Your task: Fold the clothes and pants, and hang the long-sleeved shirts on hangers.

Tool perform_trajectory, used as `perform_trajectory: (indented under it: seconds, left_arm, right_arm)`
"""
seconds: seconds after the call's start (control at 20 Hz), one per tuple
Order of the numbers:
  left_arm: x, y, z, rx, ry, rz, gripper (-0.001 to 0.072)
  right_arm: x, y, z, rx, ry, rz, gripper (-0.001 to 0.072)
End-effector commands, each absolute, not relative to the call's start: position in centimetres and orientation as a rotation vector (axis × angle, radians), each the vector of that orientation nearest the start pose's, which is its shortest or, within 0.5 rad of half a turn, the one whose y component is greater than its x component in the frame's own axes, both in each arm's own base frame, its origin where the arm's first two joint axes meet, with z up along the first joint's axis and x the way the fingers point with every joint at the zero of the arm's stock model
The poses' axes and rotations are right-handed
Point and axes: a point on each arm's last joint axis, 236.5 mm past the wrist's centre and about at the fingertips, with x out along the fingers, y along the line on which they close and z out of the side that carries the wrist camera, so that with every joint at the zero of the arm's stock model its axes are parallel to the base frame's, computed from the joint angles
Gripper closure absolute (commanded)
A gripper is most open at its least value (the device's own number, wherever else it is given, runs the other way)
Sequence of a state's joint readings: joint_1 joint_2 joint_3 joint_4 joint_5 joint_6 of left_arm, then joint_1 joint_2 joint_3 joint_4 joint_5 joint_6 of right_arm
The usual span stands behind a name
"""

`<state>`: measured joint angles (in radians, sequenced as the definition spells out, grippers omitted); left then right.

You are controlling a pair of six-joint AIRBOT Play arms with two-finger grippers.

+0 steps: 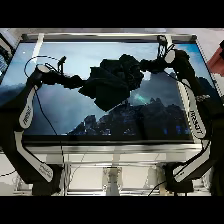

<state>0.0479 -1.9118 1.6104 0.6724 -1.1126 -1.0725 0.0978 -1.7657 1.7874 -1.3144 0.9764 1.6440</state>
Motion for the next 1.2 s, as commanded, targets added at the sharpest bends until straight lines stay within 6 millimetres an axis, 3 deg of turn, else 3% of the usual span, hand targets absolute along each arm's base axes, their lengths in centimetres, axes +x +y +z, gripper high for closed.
perform_trajectory:
  seconds: [0.0,0.15,0.45,0.55,0.6,0.75,0.9,1.05,1.15]
  left_arm:
    - [53.5,-15.3,-6.1,-0.634,1.112,-0.661,0.0213]
    - [53.4,-15.5,-7.1,-0.662,1.128,-0.661,0.0212]
    - [52.0,-15.7,-6.3,-0.655,1.155,-0.726,0.0233]
    - [51.6,-16.7,-6.3,-0.639,1.163,-0.751,0.0433]
    - [51.1,-17.4,-6.2,-0.614,1.165,-0.785,0.0682]
    - [49.9,-17.9,-5.6,-0.612,1.194,-0.834,0.0681]
    - [51.0,-14.1,-3.2,-0.656,1.154,-0.761,0.0681]
    - [52.4,-7.5,0.7,-0.695,1.048,-0.652,0.0682]
    - [52.1,-3.2,3.0,-0.713,1.001,-0.596,0.0682]
  right_arm:
    - [56.6,9.3,4.7,0.300,0.997,0.193,0.0273]
    - [55.6,8.5,4.0,0.282,1.050,0.205,0.0273]
    - [55.1,9.2,4.1,0.291,1.063,0.240,0.0273]
    - [55.1,10.0,4.2,0.301,1.061,0.274,0.0315]
    - [55.1,10.4,3.8,0.308,1.067,0.295,0.0355]
    - [54.9,13.1,0.6,0.389,1.132,0.392,0.0346]
    - [54.7,14.5,-2.3,0.406,1.173,0.465,0.0288]
    - [55.8,14.1,-2.9,0.374,1.135,0.460,0.0271]
    - [56.4,14.2,-3.1,0.377,1.115,0.454,0.0271]
